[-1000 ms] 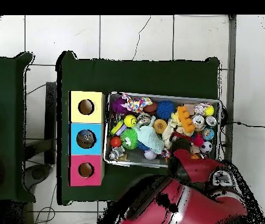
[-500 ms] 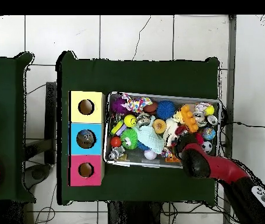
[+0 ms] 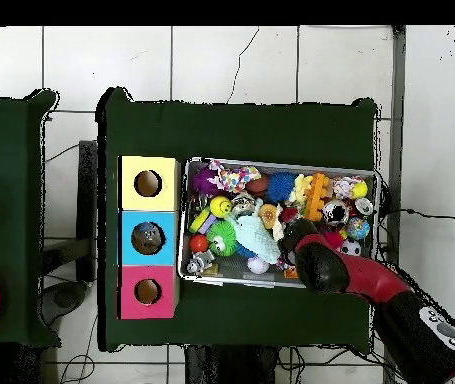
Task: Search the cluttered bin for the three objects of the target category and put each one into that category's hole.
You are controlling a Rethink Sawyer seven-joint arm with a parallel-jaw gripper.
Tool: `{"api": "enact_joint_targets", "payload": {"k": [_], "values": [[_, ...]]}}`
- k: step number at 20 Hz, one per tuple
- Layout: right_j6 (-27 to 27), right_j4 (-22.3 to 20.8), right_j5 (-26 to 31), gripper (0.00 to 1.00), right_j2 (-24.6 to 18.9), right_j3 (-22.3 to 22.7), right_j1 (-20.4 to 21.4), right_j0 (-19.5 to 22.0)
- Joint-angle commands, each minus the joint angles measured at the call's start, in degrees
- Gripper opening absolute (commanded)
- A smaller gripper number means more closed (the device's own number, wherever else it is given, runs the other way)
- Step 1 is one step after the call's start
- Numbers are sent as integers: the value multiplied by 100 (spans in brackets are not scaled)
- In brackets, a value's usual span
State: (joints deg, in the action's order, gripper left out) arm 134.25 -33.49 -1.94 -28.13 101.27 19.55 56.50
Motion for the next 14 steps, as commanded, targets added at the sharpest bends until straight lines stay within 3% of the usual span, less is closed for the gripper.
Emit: {"api": "enact_joint_targets", "payload": {"k": [1, 14], "values": [[71, 244, 971, 100, -573, 569, -498, -517], [390, 676, 744, 100, -61, 612, -150, -1169]]}}
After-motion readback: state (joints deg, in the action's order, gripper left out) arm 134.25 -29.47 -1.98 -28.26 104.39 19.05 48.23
